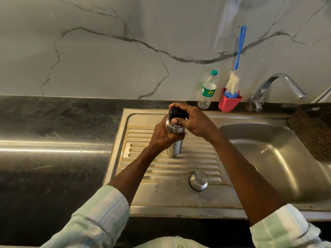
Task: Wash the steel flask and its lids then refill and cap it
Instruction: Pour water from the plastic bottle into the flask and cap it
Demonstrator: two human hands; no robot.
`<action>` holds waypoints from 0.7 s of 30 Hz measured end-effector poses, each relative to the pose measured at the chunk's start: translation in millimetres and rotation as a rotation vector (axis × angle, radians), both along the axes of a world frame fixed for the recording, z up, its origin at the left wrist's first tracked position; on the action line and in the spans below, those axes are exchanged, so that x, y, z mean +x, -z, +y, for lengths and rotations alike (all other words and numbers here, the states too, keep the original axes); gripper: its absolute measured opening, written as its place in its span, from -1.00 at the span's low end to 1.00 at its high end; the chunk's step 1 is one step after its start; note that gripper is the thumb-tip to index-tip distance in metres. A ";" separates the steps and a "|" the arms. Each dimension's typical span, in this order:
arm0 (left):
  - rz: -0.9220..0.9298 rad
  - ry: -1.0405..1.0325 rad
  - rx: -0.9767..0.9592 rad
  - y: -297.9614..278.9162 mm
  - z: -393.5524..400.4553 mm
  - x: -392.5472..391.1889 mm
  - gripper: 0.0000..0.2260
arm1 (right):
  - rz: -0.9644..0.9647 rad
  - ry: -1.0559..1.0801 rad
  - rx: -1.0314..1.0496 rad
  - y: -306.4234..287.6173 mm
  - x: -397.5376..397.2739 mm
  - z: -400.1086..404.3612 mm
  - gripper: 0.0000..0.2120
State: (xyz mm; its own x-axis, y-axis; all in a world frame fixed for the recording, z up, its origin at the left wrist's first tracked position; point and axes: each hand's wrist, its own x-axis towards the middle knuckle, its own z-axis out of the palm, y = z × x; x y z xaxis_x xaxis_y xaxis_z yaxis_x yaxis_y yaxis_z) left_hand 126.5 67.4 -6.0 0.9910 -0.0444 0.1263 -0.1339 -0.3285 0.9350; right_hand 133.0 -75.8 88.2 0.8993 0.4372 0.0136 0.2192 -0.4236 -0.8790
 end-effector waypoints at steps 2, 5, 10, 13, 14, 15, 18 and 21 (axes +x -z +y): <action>-0.011 -0.031 0.012 1.6 -2.2 -2.1 -0.45 | -0.089 0.135 0.004 7.9 -9.3 10.4 -0.52; -0.050 -0.068 0.026 5.4 -5.3 -6.4 -0.55 | -0.201 0.370 0.002 20.8 -25.1 32.0 -0.48; -0.054 -0.058 0.022 6.5 -4.5 -5.4 -0.55 | -0.196 0.419 0.039 22.1 -28.0 36.4 -0.45; -0.029 -0.039 -0.002 5.6 -2.6 -3.0 -0.40 | 0.076 0.081 0.105 4.1 -7.6 -2.8 -0.42; -0.030 -0.029 -0.008 5.3 -1.8 -2.8 -0.39 | 0.144 -0.019 0.119 -0.6 -2.1 -12.5 -0.42; -0.031 -0.018 -0.008 4.8 -1.3 -2.9 -0.39 | 0.177 -0.080 0.119 -3.3 2.0 -17.5 -0.44; -0.021 0.002 -0.010 3.5 1.4 -1.7 -0.40 | 0.159 -0.090 0.090 -3.6 4.3 -11.1 -0.52; -0.005 -0.015 0.005 3.2 0.2 -2.4 -0.42 | 0.076 0.011 0.081 4.4 -4.7 -1.7 -0.52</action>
